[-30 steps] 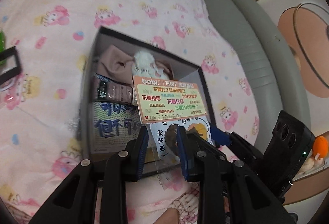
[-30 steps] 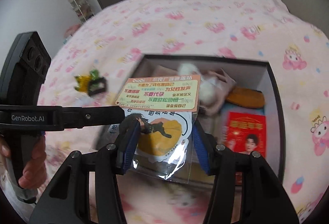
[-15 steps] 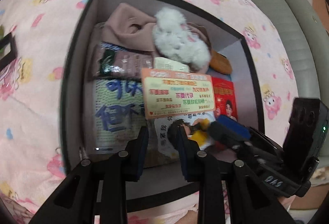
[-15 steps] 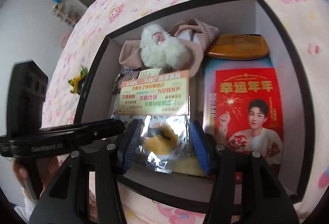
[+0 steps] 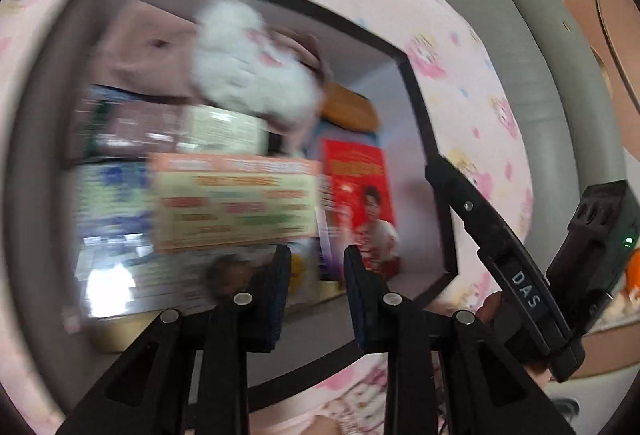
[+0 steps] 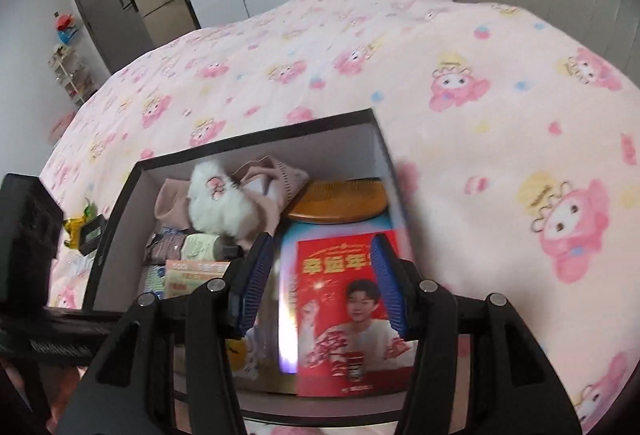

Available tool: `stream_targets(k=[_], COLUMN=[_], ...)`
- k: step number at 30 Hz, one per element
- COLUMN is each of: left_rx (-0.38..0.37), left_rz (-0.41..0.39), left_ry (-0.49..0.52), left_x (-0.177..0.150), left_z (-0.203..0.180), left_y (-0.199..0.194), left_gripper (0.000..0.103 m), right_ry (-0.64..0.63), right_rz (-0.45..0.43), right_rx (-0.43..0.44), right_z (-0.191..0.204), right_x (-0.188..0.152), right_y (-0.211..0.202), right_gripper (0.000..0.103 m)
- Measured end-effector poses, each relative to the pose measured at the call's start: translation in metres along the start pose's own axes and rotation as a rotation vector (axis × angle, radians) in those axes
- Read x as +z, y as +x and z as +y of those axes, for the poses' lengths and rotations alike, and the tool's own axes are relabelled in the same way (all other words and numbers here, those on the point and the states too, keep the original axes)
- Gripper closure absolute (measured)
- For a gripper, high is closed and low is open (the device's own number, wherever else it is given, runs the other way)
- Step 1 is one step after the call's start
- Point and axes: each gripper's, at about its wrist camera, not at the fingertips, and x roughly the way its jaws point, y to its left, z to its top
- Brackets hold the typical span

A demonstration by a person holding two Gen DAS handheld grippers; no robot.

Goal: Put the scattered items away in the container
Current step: 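Lower the cards into the box and open the left gripper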

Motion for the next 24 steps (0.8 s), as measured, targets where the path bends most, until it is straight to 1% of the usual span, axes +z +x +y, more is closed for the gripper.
stream_targets(k=[2,3,6,10,13,14,15,17,20,22,24], left_rx=[-0.02,-0.017,0.002,0.095,0.17,0.174,0.161,0.149,0.218,0.213,0.213], left_rz=[0.035,0.048,0.073,0.055,0.02,0.001,-0.017,-0.055,-0.126,-0.144,-0.157], left_ry=[0.0,0.0,-0.01,-0.044,-0.084,-0.096,-0.105,-0.118,-0.133,-0.149,-0.162], left_x=[0.005,0.007,0.007,0.005,0.001,-0.002,-0.005,-0.01,-0.014,-0.015,-0.015], left_z=[-0.005,-0.007,-0.008,-0.003,0.003,0.006,0.009,0.016,0.028,0.035,0.039], left_y=[0.016,0.022,0.036,0.037,0.02,0.01,0.001,-0.017,-0.045,-0.056,-0.064], left_gripper=[0.08,0.08,0.08,0.08,0.08,0.08,0.08,0.079,0.079,0.079,0.079], right_ry=[0.0,-0.002,-0.004,-0.027,-0.027,-0.034,-0.041,-0.049,-0.07,-0.089,-0.124], right_rz=[0.03,0.04,0.034,0.042,0.054,0.055,0.061,0.089,0.149,0.184,0.213], right_rx=[0.02,0.027,0.032,0.033,0.041,0.039,0.042,0.068,0.124,0.152,0.158], right_z=[-0.001,0.0,-0.001,0.005,0.006,0.007,0.009,0.013,0.022,0.03,0.041], right_x=[-0.001,-0.001,0.0,-0.003,-0.004,-0.004,-0.004,-0.006,-0.011,-0.015,-0.02], right_y=[0.006,0.009,0.01,0.013,0.014,0.015,0.016,0.02,0.029,0.035,0.04], right_gripper=[0.05,0.054,0.053,0.053,0.053,0.053,0.053,0.053,0.053,0.053,0.052])
